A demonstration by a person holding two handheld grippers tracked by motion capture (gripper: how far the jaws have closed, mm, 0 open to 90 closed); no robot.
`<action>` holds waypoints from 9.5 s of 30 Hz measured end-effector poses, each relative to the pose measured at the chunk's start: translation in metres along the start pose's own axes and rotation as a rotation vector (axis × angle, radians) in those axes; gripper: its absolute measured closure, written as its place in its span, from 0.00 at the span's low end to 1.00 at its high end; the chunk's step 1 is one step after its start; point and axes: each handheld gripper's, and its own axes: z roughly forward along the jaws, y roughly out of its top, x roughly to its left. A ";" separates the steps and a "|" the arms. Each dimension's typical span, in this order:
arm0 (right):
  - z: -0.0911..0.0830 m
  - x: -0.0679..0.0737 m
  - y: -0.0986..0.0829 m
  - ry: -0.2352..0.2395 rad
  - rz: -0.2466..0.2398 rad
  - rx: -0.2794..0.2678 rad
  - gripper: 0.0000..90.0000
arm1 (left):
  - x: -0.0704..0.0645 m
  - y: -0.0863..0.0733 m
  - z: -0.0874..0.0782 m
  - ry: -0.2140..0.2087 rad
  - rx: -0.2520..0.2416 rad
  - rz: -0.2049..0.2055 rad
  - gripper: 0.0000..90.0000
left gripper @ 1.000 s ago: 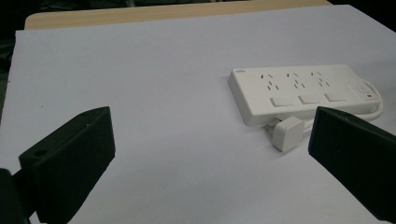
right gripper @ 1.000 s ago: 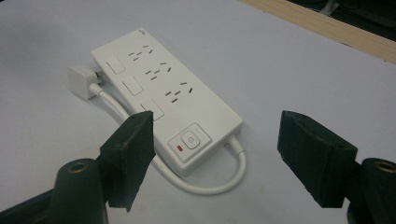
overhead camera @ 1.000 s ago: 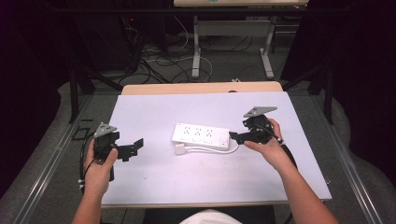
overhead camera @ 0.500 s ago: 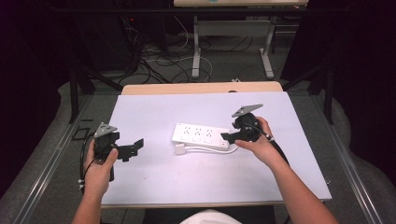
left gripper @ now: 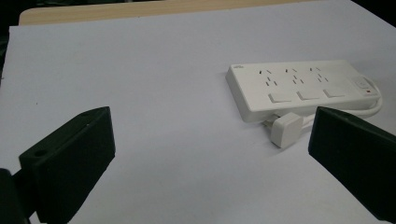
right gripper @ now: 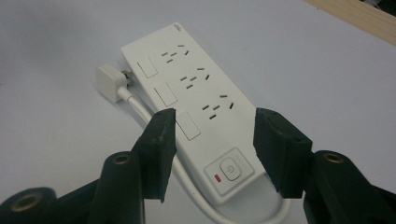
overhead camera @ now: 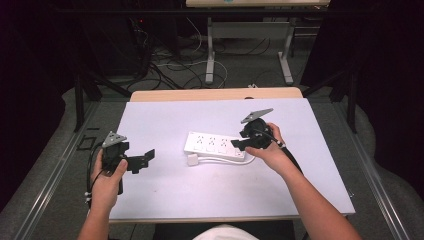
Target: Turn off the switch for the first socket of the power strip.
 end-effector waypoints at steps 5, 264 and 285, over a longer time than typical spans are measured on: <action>0.004 0.003 0.005 0.018 -0.010 0.008 0.61 | 0.000 0.000 0.000 0.000 0.002 0.001 0.00; -0.033 0.022 -0.018 0.025 -0.022 -0.101 0.14 | 0.000 0.000 0.006 -0.003 0.013 0.000 0.00; -0.102 -0.029 -0.072 -0.165 0.095 -0.161 0.00 | 0.002 0.002 0.001 -0.008 -0.003 -0.015 0.00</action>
